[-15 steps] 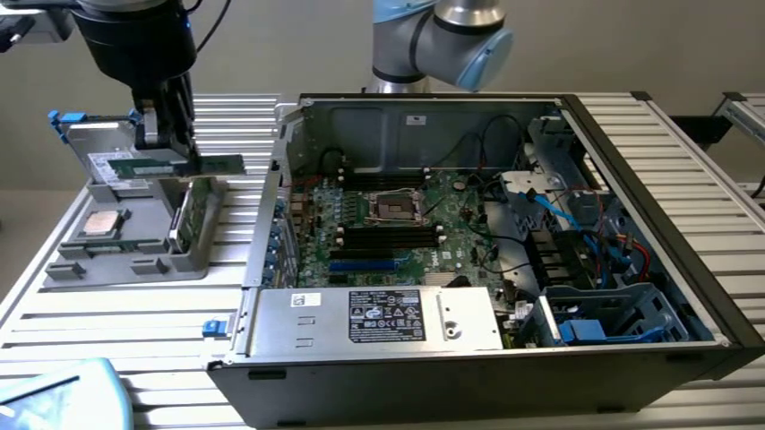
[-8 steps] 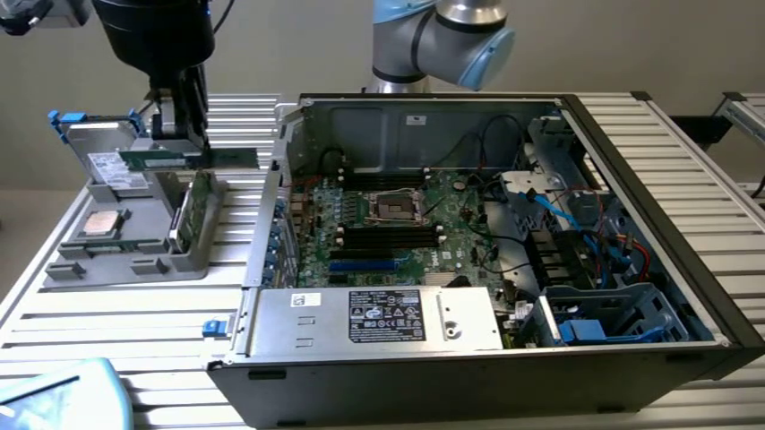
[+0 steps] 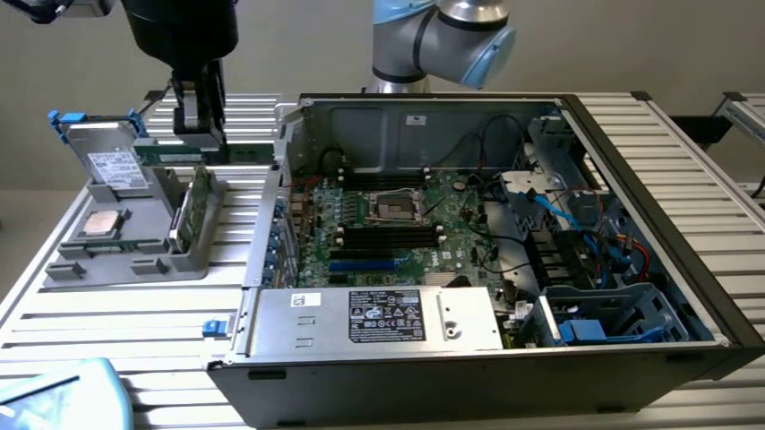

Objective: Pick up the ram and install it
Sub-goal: 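Pick up the ram and move it above insertion slot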

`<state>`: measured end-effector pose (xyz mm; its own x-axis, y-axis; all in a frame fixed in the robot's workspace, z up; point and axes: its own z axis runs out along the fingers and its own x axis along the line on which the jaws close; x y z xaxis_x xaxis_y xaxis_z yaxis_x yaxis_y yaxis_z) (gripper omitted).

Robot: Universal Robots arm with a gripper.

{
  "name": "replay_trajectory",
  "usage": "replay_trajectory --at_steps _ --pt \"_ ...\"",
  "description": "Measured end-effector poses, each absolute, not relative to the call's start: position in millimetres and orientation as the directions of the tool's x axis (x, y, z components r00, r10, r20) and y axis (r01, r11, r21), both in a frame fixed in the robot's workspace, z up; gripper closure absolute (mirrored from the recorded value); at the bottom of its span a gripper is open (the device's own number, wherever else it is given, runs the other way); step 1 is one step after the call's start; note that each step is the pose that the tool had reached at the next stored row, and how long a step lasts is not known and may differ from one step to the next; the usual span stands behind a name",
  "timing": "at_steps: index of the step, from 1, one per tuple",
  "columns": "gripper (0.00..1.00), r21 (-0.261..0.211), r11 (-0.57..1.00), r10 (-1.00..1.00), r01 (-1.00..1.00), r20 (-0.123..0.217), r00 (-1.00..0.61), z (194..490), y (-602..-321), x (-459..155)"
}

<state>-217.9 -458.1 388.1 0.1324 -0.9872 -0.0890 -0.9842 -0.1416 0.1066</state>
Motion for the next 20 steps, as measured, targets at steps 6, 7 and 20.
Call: replay_trajectory --at_steps 6,7,20 --pt "0.85 0.114 -0.142 -0.987 -0.983 -0.094 0.132 389 -461 -198" --pt "0.85 0.115 -0.142 -0.987 -0.983 -0.095 0.131 389 -462 -195" --pt "0.85 0.123 -0.143 -0.986 -0.982 -0.108 0.130 390 -466 -146"
